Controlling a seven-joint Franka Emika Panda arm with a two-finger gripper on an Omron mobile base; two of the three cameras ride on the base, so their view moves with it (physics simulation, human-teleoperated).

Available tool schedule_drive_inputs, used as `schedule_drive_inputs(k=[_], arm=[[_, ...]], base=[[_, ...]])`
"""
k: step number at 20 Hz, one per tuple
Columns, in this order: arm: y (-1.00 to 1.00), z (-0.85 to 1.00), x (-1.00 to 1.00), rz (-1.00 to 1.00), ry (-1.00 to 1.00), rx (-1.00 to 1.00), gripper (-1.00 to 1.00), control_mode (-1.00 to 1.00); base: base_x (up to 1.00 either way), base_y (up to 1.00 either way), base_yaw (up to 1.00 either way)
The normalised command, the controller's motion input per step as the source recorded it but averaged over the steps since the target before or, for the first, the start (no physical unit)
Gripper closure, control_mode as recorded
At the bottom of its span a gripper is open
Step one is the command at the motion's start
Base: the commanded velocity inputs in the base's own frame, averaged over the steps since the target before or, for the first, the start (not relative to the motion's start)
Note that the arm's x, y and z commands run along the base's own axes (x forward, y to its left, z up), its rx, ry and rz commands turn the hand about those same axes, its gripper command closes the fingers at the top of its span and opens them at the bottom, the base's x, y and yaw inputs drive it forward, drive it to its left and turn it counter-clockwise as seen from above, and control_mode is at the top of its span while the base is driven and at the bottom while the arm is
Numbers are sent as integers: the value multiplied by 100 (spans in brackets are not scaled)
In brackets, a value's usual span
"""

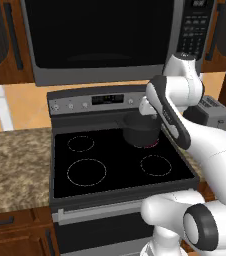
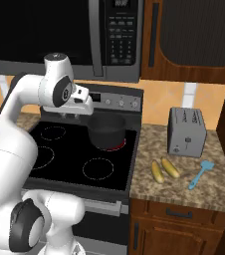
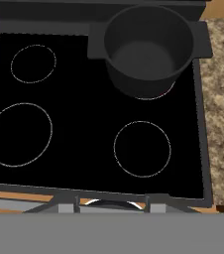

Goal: Put the cucumber and cucumber in the pot. Retrieve the spatula and lightly stir the vegetables in the pot.

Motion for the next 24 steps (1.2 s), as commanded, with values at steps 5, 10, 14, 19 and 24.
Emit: schedule_drive_inputs(k=[5, 10, 14, 19, 24], arm=[[0, 0, 0, 0, 0, 0, -100, 100], [0, 0, 0, 0, 0, 0, -100, 100], [0, 0, 0, 0, 0, 0, -100, 100], [0, 0, 0, 0, 0, 0, -100, 100], [0, 0, 21, 0, 0, 0, -100, -100]], base=[[0, -20, 0], [0, -91, 0], [3, -90, 0], [45, -35, 0], [47, -5, -1]])
